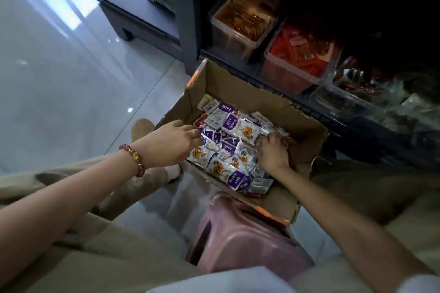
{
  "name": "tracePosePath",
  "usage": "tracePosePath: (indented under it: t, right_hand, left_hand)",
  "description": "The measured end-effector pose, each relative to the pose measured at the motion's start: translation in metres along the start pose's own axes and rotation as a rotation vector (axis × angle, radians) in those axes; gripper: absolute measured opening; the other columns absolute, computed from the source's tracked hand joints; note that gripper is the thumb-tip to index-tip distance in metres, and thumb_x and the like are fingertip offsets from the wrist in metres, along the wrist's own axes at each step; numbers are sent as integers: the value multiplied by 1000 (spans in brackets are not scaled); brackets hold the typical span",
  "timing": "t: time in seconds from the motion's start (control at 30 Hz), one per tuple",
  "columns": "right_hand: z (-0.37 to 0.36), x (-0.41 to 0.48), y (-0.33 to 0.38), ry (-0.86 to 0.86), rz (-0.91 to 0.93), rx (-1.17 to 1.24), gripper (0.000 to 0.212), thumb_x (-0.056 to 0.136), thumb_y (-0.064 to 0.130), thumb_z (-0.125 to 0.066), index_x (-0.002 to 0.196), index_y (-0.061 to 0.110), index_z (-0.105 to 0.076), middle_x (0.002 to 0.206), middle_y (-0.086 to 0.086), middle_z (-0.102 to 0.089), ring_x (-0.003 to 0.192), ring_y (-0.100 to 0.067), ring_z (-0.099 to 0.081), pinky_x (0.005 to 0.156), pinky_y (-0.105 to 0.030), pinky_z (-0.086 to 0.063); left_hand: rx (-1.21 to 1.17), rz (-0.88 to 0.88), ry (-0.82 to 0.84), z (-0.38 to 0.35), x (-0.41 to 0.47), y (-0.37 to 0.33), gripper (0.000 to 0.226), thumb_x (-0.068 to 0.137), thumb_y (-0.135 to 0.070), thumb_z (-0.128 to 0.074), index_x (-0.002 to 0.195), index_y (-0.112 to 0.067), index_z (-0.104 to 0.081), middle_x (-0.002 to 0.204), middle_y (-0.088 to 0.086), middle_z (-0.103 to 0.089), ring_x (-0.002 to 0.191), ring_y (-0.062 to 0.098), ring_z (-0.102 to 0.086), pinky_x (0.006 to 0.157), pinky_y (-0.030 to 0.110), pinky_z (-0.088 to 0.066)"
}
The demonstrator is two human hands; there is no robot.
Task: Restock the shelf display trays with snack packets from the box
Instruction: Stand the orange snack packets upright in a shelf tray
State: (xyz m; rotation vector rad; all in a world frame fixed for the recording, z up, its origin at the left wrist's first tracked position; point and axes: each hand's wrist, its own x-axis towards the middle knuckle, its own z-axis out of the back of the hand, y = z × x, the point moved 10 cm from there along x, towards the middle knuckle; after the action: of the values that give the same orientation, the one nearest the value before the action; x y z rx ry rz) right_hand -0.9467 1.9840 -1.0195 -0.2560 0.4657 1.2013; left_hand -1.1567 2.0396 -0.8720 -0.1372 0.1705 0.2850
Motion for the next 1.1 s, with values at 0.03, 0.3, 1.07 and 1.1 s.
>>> tracePosePath:
  t: [0.03, 0.3, 1.07, 1.1]
  right_hand:
    - [3, -1, -8, -33, -66, 13, 47, 93, 28, -51, 134, 8, -43, 142, -17, -29, 132, -34, -30, 104, -40, -34]
    - [-20, 5, -59, 138, -350, 165, 73, 90, 39, -56, 146, 2, -25, 156, -15, -4, 142, -33, -10, 116, -36, -10]
    - [29, -91, 87, 45, 508, 14, 50, 90, 8, -47, 139, 3, -42, 147, -8, -32, 133, -23, -34, 113, -43, -16]
    - [43, -98, 93, 11, 561, 72, 45, 92, 12, -45, 137, 5, -45, 144, -5, -37, 129, -22, -39, 112, -41, -17]
  left_hand:
    - [-7, -5, -5, 0, 0, -1, 21, 81, -19, -65, 102, -17, -64, 96, 0, -65, 86, 20, -60, 76, 35, -51]
    - [-2, -63, -57, 8, 5, -15, 24, 65, -16, -79, 88, -16, -71, 85, -2, -66, 74, 17, -62, 70, 31, -53]
    - [-341, 269, 168, -39, 39, -14, 75, 84, -29, -69, 147, -12, -32, 153, 11, -28, 139, 27, -33, 111, 37, -29]
    - [-407, 330, 242, -48, 40, -15, 81, 87, -35, -65, 151, -13, -21, 157, 10, -17, 143, 26, -23, 114, 35, -22]
